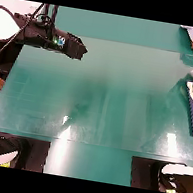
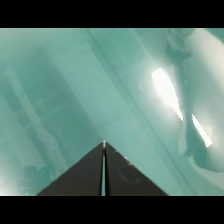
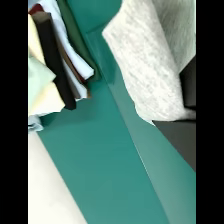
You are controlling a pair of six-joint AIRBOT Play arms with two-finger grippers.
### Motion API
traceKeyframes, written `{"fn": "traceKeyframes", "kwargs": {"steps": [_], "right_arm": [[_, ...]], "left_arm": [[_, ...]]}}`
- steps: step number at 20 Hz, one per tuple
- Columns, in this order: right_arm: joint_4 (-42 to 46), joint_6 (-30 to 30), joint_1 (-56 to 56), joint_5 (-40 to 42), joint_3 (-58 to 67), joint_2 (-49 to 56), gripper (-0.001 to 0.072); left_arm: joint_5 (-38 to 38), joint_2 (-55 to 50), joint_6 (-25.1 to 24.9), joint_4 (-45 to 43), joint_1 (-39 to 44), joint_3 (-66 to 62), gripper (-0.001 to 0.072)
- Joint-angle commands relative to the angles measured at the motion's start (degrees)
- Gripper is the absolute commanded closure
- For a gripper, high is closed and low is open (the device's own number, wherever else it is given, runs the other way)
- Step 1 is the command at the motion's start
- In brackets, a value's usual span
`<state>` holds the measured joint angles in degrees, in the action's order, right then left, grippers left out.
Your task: Fold the shirts.
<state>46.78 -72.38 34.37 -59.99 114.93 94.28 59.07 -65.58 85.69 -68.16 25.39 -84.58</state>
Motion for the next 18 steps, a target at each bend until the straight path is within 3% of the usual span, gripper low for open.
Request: {"fn": "traceKeyframes", "kwargs": {"steps": [1, 7, 11, 18], "right_arm": [[-1.7, 3.1, 2.9, -1.1, -3.3, -5.0, 0.0697], [-1.6, 3.1, 9.3, -9.7, -7.9, -12.2, 0.0698], [-0.9, 3.1, 14.3, -10.7, -16.6, -19.5, 0.0698], [10.5, 2.8, 22.8, -13.3, -32.5, -30.6, 0.0696]], "left_arm": [[-0.1, 0.0, 0.0, 0.0, 0.0, 0.0, 0.0681], [0.1, 0.0, -0.1, 0.0, 0.0, 0.0, 0.0681], [0.2, 0.0, -0.2, 0.0, 0.0, 0.0, 0.0680], [0.2, 0.0, -0.2, 0.0, 0.0, 0.0, 0.0680]]}}
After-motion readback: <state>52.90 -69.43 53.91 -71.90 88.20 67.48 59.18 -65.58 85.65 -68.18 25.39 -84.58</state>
